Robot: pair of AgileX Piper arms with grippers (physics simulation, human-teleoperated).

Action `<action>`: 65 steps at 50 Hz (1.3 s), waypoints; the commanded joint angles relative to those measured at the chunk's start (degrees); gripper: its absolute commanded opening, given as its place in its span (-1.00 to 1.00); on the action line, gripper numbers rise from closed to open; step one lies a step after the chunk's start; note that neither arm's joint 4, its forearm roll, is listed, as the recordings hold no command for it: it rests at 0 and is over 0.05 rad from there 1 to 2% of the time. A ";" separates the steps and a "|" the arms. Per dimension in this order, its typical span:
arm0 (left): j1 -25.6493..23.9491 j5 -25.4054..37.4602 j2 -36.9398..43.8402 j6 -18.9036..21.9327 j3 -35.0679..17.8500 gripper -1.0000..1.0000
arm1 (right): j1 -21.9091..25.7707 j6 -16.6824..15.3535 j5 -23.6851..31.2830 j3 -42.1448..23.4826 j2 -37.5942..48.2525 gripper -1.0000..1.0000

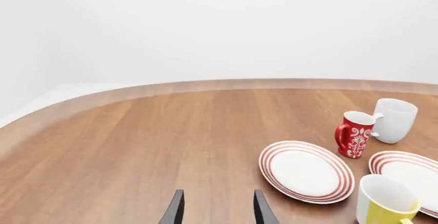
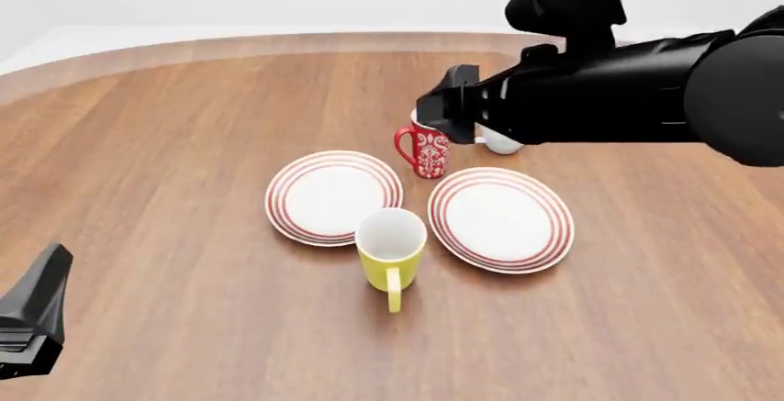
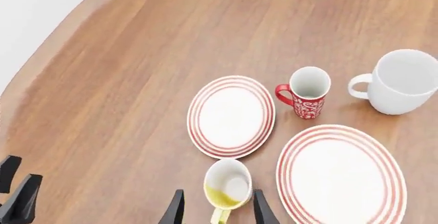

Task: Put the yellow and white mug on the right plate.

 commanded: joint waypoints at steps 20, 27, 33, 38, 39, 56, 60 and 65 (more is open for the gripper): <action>0.00 0.00 0.00 0.00 0.00 1.00 | 1.06 5.35 -8.34 6.31 6.85 1.00; 0.00 0.00 0.00 0.00 0.00 1.00 | 1.87 6.22 -10.48 7.07 8.75 1.00; 0.00 0.00 0.00 0.00 0.00 1.00 | 2.59 7.21 -11.83 8.12 9.40 1.00; 0.00 0.00 0.00 0.00 0.00 1.00 | 2.79 7.79 -13.27 9.69 9.67 1.00; 0.00 0.00 0.00 0.00 0.00 1.00 | 2.95 7.99 -13.65 10.08 9.91 1.00; 0.00 0.00 0.00 0.00 0.00 1.00 | 5.10 11.12 -18.90 13.74 12.42 1.00; 0.00 0.00 0.00 0.00 0.00 1.00 | 5.58 11.73 -19.85 14.41 12.83 1.00; 0.00 0.00 0.00 0.00 0.00 1.00 | 5.47 12.07 -20.25 15.52 12.17 1.00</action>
